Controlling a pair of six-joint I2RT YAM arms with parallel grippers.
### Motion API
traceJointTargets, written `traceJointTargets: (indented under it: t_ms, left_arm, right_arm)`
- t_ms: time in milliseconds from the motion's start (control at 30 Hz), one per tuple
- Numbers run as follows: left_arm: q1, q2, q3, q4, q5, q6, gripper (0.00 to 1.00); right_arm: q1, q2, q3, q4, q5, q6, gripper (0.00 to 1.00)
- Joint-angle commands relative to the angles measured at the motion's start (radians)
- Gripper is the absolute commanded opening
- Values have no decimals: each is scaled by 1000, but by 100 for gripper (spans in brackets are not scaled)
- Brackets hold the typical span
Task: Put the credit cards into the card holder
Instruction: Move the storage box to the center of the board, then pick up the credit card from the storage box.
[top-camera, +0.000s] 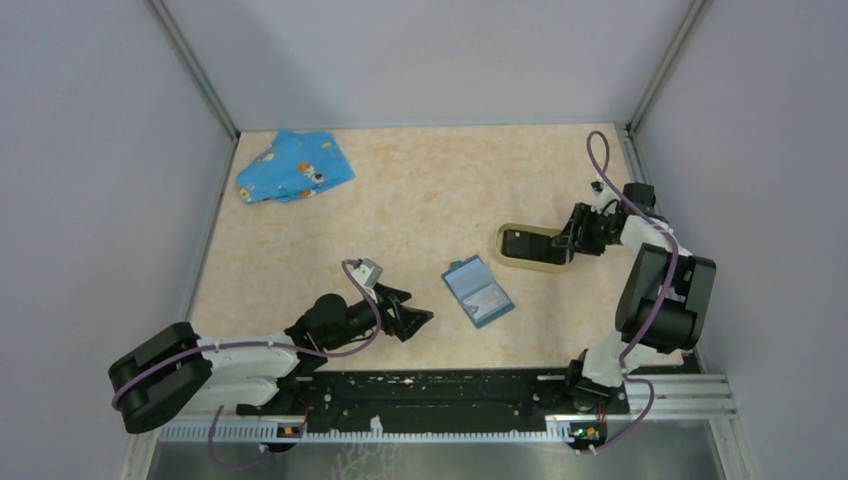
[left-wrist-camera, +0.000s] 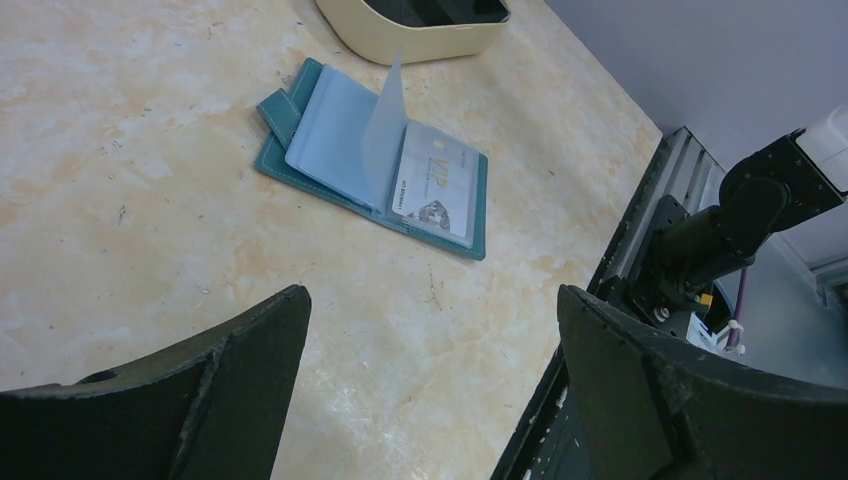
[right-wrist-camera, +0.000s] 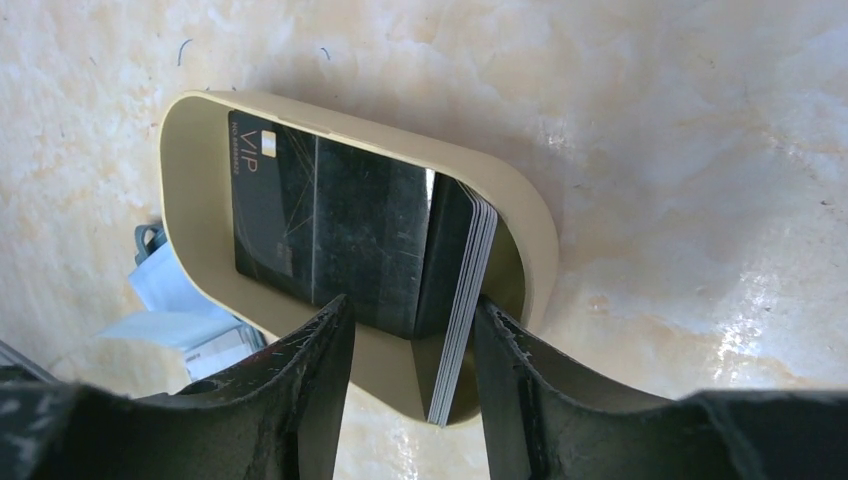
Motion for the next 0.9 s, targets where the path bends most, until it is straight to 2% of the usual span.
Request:
traceJointTargets:
  t_ms: [0, 167, 367, 867]
  left_arm:
    - [-2, -2, -8, 40, 16, -13, 99]
    - [-1, -6, -10, 41, 23, -14, 99]
    - [-2, -23, -12, 35, 23, -19, 99]
    - [-2, -47, -7, -1, 36, -30, 99]
  right_arm:
    - [33, 20, 28, 29, 39, 39, 46]
    - [74, 31, 30, 40, 109, 118, 48]
    - [82, 45, 27, 53, 166, 138, 49]
    - [64, 109, 55, 14, 71, 138, 47]
